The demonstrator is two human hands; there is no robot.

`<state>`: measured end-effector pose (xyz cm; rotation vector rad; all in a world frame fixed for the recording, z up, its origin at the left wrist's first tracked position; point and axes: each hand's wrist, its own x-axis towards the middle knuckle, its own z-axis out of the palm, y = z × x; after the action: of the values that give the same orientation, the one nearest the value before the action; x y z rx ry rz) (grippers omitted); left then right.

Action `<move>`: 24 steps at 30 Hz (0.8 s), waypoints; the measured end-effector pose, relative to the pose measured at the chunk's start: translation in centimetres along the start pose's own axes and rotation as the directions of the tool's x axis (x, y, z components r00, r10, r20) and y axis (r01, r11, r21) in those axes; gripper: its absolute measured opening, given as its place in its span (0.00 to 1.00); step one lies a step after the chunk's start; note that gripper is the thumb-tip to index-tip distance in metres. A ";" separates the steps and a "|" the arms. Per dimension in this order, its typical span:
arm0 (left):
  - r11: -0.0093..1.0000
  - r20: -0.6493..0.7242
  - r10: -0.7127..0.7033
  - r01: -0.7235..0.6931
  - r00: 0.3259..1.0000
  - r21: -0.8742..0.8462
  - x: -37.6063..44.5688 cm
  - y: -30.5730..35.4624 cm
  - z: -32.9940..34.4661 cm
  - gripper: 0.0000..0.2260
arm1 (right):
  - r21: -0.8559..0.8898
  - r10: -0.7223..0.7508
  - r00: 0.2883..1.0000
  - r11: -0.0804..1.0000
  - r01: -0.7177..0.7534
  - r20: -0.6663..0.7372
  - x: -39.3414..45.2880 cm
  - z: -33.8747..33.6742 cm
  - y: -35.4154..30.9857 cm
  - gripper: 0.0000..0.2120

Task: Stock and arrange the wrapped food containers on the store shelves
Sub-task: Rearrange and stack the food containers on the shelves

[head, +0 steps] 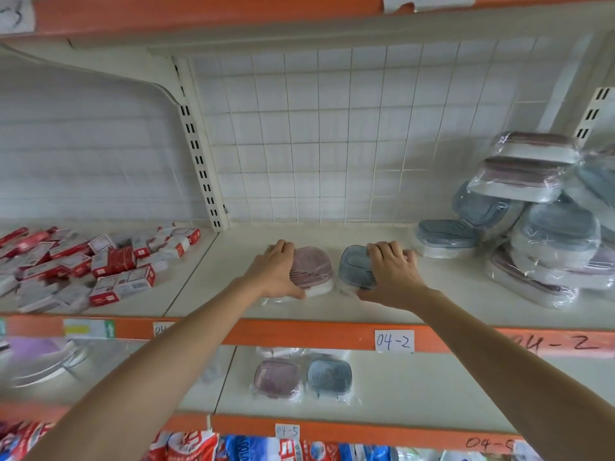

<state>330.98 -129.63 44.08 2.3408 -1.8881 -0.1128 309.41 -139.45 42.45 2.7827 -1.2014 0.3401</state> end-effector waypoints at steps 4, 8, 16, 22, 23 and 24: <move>1.000 -0.229 0.019 -0.022 0.973 -0.007 -2.6 0.2 0.4 0.39 | -0.032 0.041 0.991 0.998 -0.045 -0.124 -1.4 -1.0 -1.3 0.40; 0.997 -0.561 0.031 -0.068 0.827 -0.045 -6.9 0.2 1.0 0.38 | 0.008 0.077 0.954 0.997 -0.078 -0.290 -3.6 -1.7 -3.8 0.40; 0.998 -0.525 -0.006 -0.031 0.851 -0.063 -22.3 -0.9 6.8 0.39 | -0.011 -0.013 0.980 1.000 0.011 -0.199 -16.5 1.3 -11.1 0.41; 0.998 -0.016 -0.052 0.052 0.999 0.042 -28.2 -2.5 10.4 0.41 | -0.032 -0.160 0.982 0.986 0.164 0.096 -22.0 5.6 -14.2 0.41; 0.996 0.058 -0.069 0.065 0.996 0.060 -28.5 -2.7 10.9 0.41 | -0.020 -0.169 0.977 0.985 0.173 0.131 -22.5 6.4 -14.7 0.41; 0.995 0.118 -0.076 0.067 0.990 0.080 -28.6 -2.8 11.4 0.42 | -0.014 -0.179 0.970 0.983 0.184 0.162 -23.0 7.2 -15.1 0.41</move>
<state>325.99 -101.79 31.72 2.5063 -1.8934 -0.1982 306.28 -114.09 29.98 2.9123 -0.9590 0.0841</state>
